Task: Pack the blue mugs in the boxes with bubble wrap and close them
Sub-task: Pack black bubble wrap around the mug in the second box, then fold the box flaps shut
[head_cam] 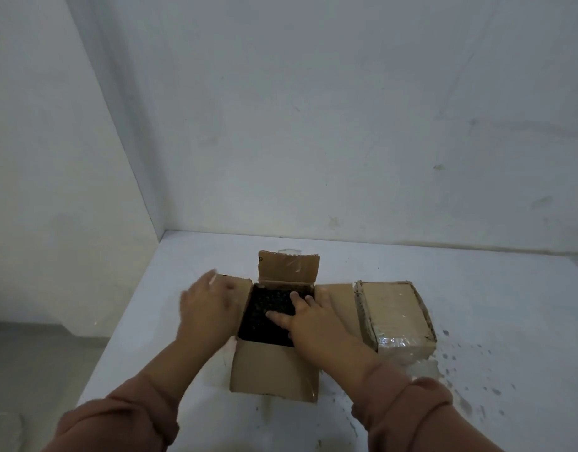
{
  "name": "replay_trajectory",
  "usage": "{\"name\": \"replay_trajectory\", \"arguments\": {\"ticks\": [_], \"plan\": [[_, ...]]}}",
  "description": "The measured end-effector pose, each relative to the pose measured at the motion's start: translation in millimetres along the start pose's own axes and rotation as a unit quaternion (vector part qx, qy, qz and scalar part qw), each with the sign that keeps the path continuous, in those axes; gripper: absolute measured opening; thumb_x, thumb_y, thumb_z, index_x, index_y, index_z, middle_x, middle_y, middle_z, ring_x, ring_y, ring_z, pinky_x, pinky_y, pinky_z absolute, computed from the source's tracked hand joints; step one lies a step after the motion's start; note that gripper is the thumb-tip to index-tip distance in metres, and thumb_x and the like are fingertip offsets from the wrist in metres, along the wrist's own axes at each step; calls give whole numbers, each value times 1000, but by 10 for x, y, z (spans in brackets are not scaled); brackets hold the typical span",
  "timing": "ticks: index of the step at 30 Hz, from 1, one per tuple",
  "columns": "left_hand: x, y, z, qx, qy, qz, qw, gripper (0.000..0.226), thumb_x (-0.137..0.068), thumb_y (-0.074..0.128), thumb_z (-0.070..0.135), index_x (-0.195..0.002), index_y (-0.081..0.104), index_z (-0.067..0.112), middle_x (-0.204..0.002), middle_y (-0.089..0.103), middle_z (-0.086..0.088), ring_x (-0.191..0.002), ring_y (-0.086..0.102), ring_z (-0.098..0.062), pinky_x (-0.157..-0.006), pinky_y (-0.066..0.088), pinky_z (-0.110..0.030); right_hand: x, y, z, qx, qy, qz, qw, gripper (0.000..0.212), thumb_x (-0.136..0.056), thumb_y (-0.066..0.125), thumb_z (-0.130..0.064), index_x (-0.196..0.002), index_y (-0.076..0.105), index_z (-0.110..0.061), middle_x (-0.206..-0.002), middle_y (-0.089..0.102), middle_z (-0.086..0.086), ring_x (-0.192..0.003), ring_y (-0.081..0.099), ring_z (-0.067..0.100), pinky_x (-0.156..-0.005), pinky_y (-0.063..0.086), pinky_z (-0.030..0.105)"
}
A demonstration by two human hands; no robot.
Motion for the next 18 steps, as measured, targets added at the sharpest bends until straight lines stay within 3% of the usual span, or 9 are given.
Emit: {"name": "replay_trajectory", "arguments": {"ticks": [2, 4, 6, 9, 13, 16, 18], "plan": [[-2, -129, -109, 151, -160, -29, 975, 41, -89, 50, 16, -131, 48, 14, -134, 51, -12, -116, 52, -31, -96, 44, -44, 4, 2, 7, 20, -8, -10, 1000, 47, -100, 30, -28, -144, 21, -42, -154, 14, 26, -136, 25, 46, -113, 0, 58], [-7, -255, -137, 277, -225, -62, 932, 46, -89, 47, 10, -135, 44, 13, -124, 56, -11, -101, 56, -29, -82, 50, -39, 4, -7, 9, 32, -13, -12, 999, 46, -100, 29, -30, -144, 22, -43, -155, 12, 26, -136, 24, 46, -112, -2, 59], [39, -366, -38, 312, -201, -74, 926, 37, -88, 47, 7, -124, 55, 11, -110, 60, -9, -85, 58, -23, -68, 51, -35, 2, -19, 8, 38, -11, -19, 999, 46, -100, 29, -31, -144, 22, -43, -155, 11, 25, -137, 23, 46, -111, -3, 59], [172, -409, 225, 326, -131, -81, 933, 21, -89, 55, 15, -109, 62, 17, -94, 64, 0, -81, 62, -19, -67, 54, -35, 9, -29, -1, 39, -6, -19, 999, 45, -100, 29, -31, -143, 25, -44, -155, 12, 25, -137, 24, 44, -111, -2, 58], [274, -178, 399, 131, -9, -89, 987, 30, -92, 53, 26, -121, 60, 23, -114, 61, 5, -99, 59, -14, -84, 46, -23, 15, -44, -10, 28, 6, -30, 999, 41, -98, 35, -26, -138, 41, -35, -156, 12, 22, -139, 22, 41, -112, -3, 58], [312, 33, 410, -1, 70, -135, 988, 37, -98, 42, 21, -135, 50, 21, -137, 50, 0, -122, 49, -16, -100, 37, -20, 34, -52, -12, -5, 12, -41, 999, 42, -97, 37, -21, -136, 43, -32, -158, 8, 19, -142, 15, 40, -113, -6, 58], [326, 121, 371, -56, 110, -147, 981, 39, -99, 41, 21, -137, 47, 21, -144, 44, 0, -127, 42, -18, -105, 32, -22, 68, -41, 7, -45, 15, -27, 999, 42, -98, 36, -20, -137, 44, -33, -158, 9, 16, -143, 12, 38, -114, -5, 56]]}}
Point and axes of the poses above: each hand's wrist, its own x-axis away from the middle knuckle, its own y-axis out of the palm, z = x × y, the point moved 1 cm from there along -x, towards the middle knuckle
